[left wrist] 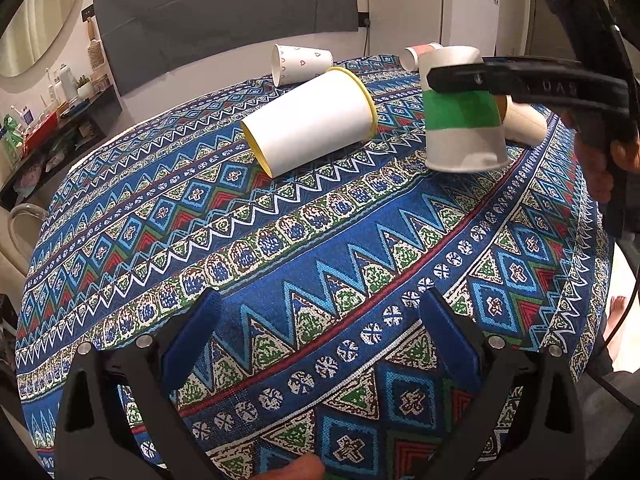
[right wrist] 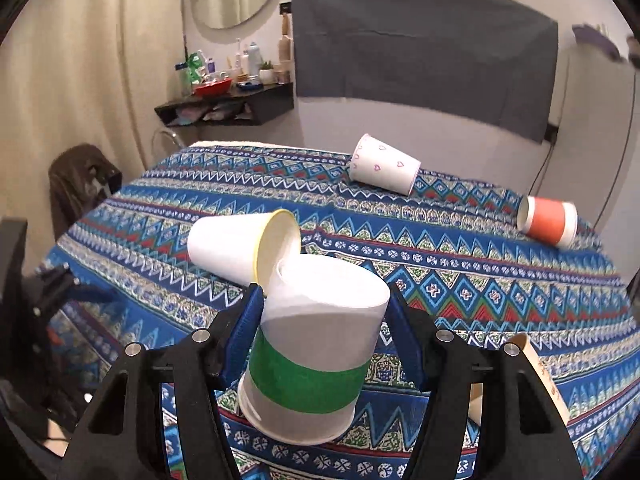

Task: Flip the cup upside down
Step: 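Set the green-banded cup rim-down on the cloth and open the left tool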

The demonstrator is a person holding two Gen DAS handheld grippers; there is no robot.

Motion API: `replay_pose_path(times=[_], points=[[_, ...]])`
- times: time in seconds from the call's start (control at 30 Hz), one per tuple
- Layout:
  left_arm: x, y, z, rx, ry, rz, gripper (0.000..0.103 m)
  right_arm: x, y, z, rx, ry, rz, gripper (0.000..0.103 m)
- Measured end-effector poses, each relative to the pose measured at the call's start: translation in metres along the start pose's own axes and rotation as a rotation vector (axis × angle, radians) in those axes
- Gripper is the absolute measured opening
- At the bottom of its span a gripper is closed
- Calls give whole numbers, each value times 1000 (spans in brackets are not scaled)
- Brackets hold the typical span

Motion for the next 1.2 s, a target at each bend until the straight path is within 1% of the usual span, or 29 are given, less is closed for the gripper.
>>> replay_pose_path(times=[0.27,0.53,0.63,0.77,0.8,0.9,0.97,1.07,1.17,1.2], points=[[-1,2,1,4,5,6,97,-16,-14,15,-56,-83,-25,57],[-2,1,-1,8,8,1,97,-35,-16,16,-62,-61,-20,57],[-2,2,-1,10,5,9,97,-39,-17,16,-49,-45,-15,62],[-2,3,0,10,9,15,97,-44,-22,18,-53,-49,-23,72],[-1,3,-1,13,12,17,97,-46,-25,19,-56,-51,-29,76],[0,4,-4,34,24,17,97,-53,-31,18,-60,-48,-42,81],[0,2,-5,55,29,7,97,-57,-34,16,-62,-43,-45,84],[0,-2,-6,111,39,-8,97,-65,-42,12,-69,-41,-55,85],[0,-10,-12,160,41,-45,97,-72,-46,6,-68,-33,-53,86],[1,-12,-14,159,34,-54,97,-74,-47,3,-64,-28,-55,87]])
Point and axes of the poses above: each gripper's, at about its wrist camera, not at the fingertips, and y roughly the way its jaws point, z to its left, x to its top, the point moved 3 cm from there along y, roughly the way its jaws point, and after that the axes turned 4 degrees about y, right-handed, at the moved point
